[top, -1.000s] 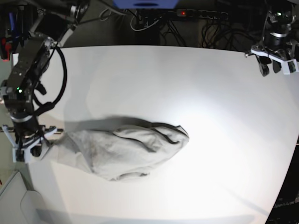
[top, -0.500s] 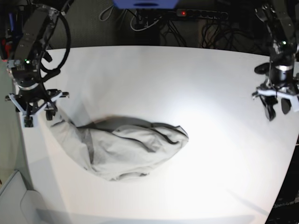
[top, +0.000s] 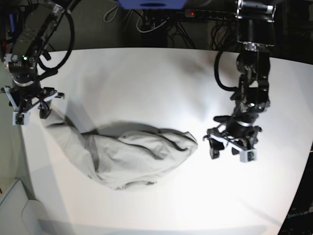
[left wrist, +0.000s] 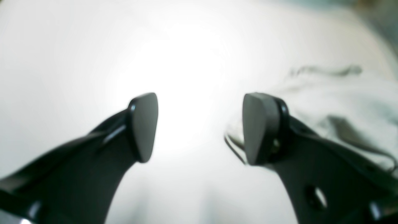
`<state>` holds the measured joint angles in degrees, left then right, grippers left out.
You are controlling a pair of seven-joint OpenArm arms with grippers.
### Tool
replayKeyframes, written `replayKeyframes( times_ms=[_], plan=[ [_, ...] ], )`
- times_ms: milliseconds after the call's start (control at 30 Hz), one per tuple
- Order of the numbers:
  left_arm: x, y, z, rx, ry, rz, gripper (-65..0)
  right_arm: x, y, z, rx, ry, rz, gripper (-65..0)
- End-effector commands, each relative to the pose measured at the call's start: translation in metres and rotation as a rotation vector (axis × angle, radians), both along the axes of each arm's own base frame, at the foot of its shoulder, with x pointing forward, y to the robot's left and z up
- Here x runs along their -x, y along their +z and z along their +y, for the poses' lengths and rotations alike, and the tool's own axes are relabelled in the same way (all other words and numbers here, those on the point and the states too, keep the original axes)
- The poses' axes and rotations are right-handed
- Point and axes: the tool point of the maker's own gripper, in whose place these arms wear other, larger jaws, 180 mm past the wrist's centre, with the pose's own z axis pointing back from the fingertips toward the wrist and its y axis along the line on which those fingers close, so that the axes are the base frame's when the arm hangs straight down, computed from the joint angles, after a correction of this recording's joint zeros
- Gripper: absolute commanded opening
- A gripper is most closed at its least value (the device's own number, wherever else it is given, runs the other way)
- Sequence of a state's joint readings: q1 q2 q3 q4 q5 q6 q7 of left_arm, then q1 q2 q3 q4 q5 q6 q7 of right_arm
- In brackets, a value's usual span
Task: Layout the t-shirt on the table in an organized manner, then fold the t-shirt properly
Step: 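Reach the left gripper to the t-shirt's bunched end and grasp it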
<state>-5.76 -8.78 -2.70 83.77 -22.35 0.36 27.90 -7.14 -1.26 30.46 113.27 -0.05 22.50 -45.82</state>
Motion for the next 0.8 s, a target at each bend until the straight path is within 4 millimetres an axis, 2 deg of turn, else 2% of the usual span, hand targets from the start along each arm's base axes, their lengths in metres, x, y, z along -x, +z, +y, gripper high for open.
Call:
replayKeyframes(
  times_ms=[0,133,300,467,600,767],
  plan=[
    [-0.012,0.011,-0.008,0.012,-0.012,-0.039,-23.8,-0.007,0.015,-0.001,0.019,0.006,-0.052,-34.3],
    [-0.010,-0.021,-0.030,0.048,-0.034,0.046,-23.8,-0.007,0.015,-0.001,0.018,0.008,-0.052,-34.3],
    [-0.010,-0.048,-0.050,0.069,-0.056,0.125,-23.8,-0.008,0.015,0.000,0.018,0.011,-0.054,-34.3],
    [-0.010,-0.060,-0.066,0.049,-0.103,0.160,-23.8,-0.009,0.016,0.001,0.016,0.012,-0.057,-34.3],
    [-0.018,-0.056,-0.074,0.037,-0.114,0.096,-23.8,-0.011,0.015,0.006,0.013,0.029,-0.056,-34.3],
    [-0.009,-0.084,-0.081,0.019,-0.123,0.117,-24.0,-0.011,0.014,0.008,0.011,0.035,-0.053,-34.3]
  ],
)
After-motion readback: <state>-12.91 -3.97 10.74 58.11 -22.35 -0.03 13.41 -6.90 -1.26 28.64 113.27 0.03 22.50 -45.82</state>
